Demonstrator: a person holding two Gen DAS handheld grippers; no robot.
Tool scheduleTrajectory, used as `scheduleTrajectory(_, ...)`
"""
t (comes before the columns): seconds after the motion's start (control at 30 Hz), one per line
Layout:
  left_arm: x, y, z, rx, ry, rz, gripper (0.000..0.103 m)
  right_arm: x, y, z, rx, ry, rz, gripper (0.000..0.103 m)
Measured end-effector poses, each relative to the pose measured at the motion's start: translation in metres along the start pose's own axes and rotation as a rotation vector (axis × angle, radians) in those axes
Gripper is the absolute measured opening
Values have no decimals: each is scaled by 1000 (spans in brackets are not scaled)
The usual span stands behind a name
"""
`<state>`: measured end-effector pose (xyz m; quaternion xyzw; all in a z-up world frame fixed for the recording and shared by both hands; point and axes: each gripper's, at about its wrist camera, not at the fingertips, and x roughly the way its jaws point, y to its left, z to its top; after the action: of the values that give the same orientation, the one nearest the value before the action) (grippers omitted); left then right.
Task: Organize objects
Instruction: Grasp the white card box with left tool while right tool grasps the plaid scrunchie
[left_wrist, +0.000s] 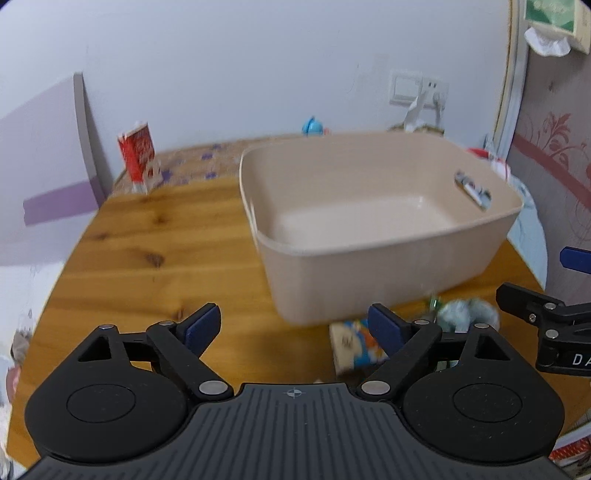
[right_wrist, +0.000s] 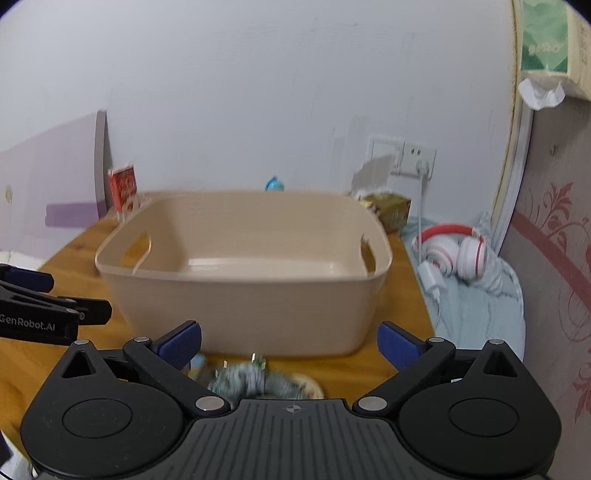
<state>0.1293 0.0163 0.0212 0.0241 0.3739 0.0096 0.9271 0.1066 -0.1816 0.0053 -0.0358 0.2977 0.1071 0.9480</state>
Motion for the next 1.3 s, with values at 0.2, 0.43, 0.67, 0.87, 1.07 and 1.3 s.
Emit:
scheduleTrajectory(0.2,25,1,-26,-48,95,-4,88,16,6,-26,7,71,5,103)
scheduleTrajectory(0.43,44,2,-47,-98,179,-39,88,30,11,-43,26,119,23,103)
scheduleTrajectory(0.67,55,1,-57,-105,236,-38,85,36,13,-52,48,141,45,89)
scheduleTrajectory(0.87,52,-2,-57,-82,215,9,59,39,12,-54,65,157,67,47)
scheduleTrajectory(1.07,48,4,-58,-97,197,-3,31,36,12,-57,71,156,77,18)
scheduleTrajectory(1.3,39,7,-58,-87,182,-19,30,23,12,-56,74,126,76,12)
